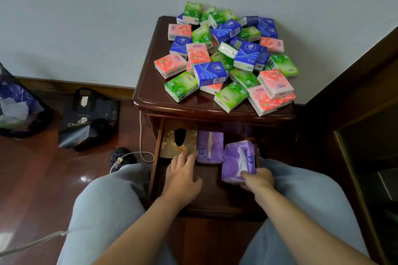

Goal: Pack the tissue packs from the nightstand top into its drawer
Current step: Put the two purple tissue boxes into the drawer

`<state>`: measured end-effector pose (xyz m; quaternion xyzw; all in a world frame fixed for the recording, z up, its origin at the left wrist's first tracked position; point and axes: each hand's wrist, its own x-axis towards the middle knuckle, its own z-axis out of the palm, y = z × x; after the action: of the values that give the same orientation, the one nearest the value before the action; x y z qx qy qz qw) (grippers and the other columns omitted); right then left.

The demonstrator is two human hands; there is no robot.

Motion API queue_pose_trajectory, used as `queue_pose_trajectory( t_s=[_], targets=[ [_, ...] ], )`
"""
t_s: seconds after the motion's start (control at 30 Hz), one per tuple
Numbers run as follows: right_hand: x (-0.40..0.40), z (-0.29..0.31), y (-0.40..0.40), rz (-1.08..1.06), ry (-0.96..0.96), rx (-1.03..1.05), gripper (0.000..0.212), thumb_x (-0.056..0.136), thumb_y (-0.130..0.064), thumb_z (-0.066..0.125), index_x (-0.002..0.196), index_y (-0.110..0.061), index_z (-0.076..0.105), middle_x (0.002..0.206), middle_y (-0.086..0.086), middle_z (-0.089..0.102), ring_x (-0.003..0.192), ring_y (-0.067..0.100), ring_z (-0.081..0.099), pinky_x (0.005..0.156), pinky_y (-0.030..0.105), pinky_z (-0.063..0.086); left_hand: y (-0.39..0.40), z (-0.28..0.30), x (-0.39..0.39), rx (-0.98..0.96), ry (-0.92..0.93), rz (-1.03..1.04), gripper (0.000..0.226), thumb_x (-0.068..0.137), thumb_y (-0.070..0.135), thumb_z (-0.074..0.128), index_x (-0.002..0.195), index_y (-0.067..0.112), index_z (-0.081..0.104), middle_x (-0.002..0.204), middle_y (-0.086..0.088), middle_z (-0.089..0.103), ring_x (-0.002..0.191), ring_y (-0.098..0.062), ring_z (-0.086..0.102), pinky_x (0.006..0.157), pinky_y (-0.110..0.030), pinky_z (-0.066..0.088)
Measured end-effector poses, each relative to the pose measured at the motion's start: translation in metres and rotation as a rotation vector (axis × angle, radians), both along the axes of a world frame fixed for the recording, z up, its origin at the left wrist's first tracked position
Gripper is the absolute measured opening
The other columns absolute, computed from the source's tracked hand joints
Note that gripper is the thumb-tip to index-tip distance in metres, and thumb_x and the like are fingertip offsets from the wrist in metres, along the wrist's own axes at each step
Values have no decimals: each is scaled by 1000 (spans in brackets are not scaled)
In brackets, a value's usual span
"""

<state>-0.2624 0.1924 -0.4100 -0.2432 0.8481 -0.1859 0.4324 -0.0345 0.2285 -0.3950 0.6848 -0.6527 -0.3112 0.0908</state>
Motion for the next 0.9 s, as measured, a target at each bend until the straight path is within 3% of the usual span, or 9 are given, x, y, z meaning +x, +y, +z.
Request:
queue_pose_trajectory(
  t_s=[0.1, 0.2, 0.3, 0.4, 0.43, 0.53, 0.7, 0.8, 0.9],
  targets=[
    [7, -8, -6, -98, -125, 24, 17, 94, -6, 69, 110, 0, 69, 94, 15, 72, 68, 28, 73, 61, 38, 65, -4, -3, -3, 23, -84, -24, 89, 90, 39, 59, 164, 30, 12, 171, -1, 11, 157, -24, 4, 128, -42, 9],
    [15, -10, -14, -222, -241, 41, 23, 98, -5, 65, 120, -6, 60, 121, 20, 66, 91, 36, 72, 57, 39, 62, -8, -6, -4, 48, -174, -41, 94, 90, 41, 58, 166, 27, 4, 173, -3, 6, 159, -26, -1, 129, -47, 5],
    [21, -7, -22, -300, -354, 114, 38, 100, -8, 63, 137, -7, 54, 129, 22, 61, 103, 41, 67, 52, 43, 59, -10, -9, -2, 52, -246, -83, 95, 90, 44, 57, 166, 25, 3, 173, -5, 4, 160, -28, -2, 129, -49, 4],
    [24, -4, -28, -449, -552, 183, 41, 101, -11, 63, 141, -8, 50, 132, 30, 57, 108, 52, 64, 46, 50, 61, -10, -13, -1, 69, -249, -107, 95, 92, 45, 58, 166, 24, 3, 173, -6, 4, 160, -29, 0, 129, -48, 4],
    [25, -4, -30, -510, -612, 176, 46, 101, -10, 64, 144, -8, 48, 133, 33, 56, 108, 56, 64, 51, 53, 62, -10, -13, -1, 83, -233, -104, 95, 92, 45, 59, 166, 25, 2, 173, -6, 5, 160, -29, 1, 129, -48, 5],
    [29, -4, -32, -641, -700, 127, 55, 99, -9, 66, 150, -7, 44, 131, 36, 55, 109, 56, 65, 82, 57, 63, -11, -15, -1, 110, -190, -89, 95, 93, 43, 60, 166, 26, 2, 173, -6, 6, 159, -30, 4, 129, -48, 10],
    [31, -7, -27, -736, -647, 95, 49, 99, -16, 69, 145, -9, 53, 134, 23, 64, 117, 40, 68, 106, 55, 53, -12, -16, -1, 124, -150, -67, 93, 93, 39, 61, 166, 28, 3, 172, -4, 6, 159, -30, 4, 129, -49, 12],
    [30, -5, -26, -721, -638, 72, 34, 109, -28, 51, 139, -13, 56, 138, 17, 65, 127, 37, 63, 113, 60, 43, -13, -16, 0, 130, -147, -66, 92, 94, 39, 61, 165, 27, 5, 172, -3, 6, 159, -29, 4, 128, -48, 14],
    [29, -7, -27, -669, -644, 33, 27, 111, -25, 40, 126, -12, 59, 139, 15, 64, 135, 38, 56, 112, 58, 44, -12, -15, -1, 138, -134, -63, 90, 94, 35, 60, 165, 27, 6, 172, -2, 5, 159, -29, 2, 128, -48, 14]
  ],
)
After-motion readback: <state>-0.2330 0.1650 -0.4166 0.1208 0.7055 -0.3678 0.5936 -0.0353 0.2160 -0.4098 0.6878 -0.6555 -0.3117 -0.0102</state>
